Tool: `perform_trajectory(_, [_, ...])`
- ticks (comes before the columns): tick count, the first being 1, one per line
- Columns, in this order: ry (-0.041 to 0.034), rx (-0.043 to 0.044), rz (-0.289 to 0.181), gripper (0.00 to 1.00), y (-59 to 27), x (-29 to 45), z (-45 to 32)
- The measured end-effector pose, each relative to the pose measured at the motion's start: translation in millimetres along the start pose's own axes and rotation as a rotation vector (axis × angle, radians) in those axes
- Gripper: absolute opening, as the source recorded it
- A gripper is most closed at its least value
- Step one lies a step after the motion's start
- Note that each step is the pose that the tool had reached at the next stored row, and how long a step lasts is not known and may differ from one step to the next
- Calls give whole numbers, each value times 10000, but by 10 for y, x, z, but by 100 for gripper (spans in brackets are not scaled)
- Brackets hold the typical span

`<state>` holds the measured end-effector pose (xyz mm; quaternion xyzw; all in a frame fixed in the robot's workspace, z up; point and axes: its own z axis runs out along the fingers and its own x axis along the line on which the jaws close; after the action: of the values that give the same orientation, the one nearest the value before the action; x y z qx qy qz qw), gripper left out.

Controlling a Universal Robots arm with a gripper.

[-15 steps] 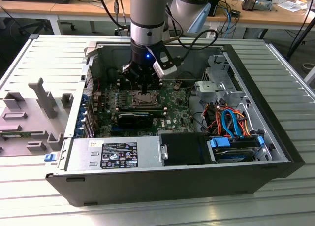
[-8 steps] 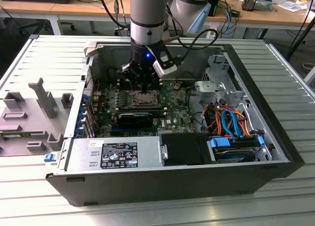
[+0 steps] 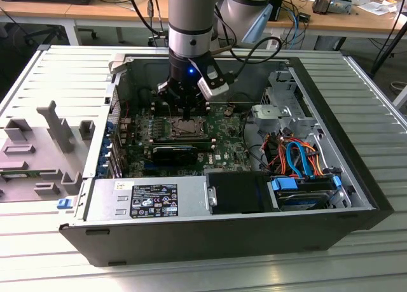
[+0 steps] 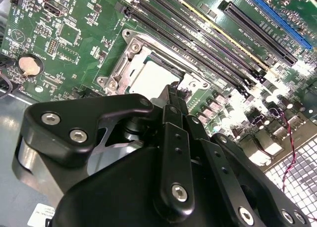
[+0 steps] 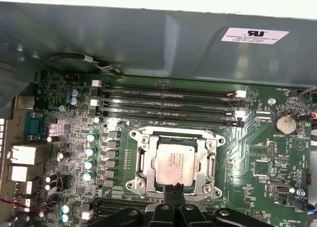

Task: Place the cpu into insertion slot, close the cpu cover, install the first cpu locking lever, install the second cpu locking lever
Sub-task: 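Install the first cpu locking lever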

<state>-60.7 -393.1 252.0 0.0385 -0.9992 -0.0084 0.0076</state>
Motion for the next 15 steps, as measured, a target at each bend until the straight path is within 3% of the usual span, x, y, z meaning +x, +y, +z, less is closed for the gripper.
perform_trajectory(15, [-1, -1, 0, 11, 1, 1, -45])
